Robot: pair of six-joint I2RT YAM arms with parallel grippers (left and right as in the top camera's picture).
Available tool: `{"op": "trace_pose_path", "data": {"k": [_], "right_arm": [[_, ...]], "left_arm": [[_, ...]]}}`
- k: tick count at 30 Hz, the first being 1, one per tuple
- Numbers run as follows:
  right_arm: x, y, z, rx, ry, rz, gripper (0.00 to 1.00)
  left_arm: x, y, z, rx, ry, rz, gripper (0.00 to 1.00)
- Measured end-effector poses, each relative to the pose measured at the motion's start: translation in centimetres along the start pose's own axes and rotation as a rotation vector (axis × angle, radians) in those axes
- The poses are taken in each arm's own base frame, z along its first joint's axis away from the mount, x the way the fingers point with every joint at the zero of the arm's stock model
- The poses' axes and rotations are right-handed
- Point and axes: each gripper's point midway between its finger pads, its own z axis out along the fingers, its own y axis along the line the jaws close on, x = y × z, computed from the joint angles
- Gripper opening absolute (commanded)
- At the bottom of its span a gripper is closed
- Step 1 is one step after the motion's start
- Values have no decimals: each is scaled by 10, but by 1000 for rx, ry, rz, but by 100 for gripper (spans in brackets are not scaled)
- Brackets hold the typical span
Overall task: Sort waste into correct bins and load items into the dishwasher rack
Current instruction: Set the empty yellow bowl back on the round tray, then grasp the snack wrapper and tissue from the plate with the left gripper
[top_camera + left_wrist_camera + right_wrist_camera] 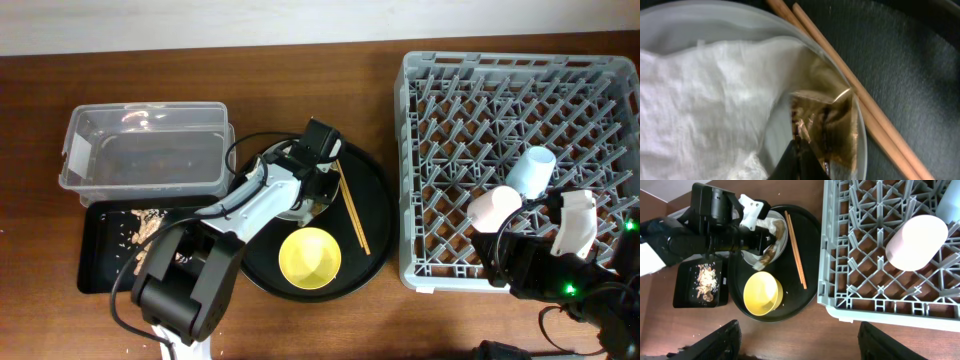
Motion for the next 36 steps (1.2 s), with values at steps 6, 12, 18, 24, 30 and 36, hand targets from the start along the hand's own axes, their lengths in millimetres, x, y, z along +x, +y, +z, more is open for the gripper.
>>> {"op": "trace_pose_path", "data": {"k": [6, 12, 18, 24, 30, 36], "right_arm": [[1, 0, 0, 0, 4, 2, 75], [2, 0, 0, 0, 8, 5, 75], [2, 0, 0, 0, 10, 7, 75], [3, 0, 0, 0, 10, 6, 75], [3, 0, 0, 0, 12, 8, 75], [3, 0, 0, 0, 13, 8, 75]], "left_arm": [[-26, 18, -73, -33, 78, -50, 0], [-60, 83, -130, 48, -77, -171, 31], [-9, 8, -64, 123, 111, 7, 38], [44, 5, 3, 65, 340, -47, 0], [39, 9, -26, 45, 394, -84, 0], [-38, 126, -159, -66, -2, -329, 0]]}}
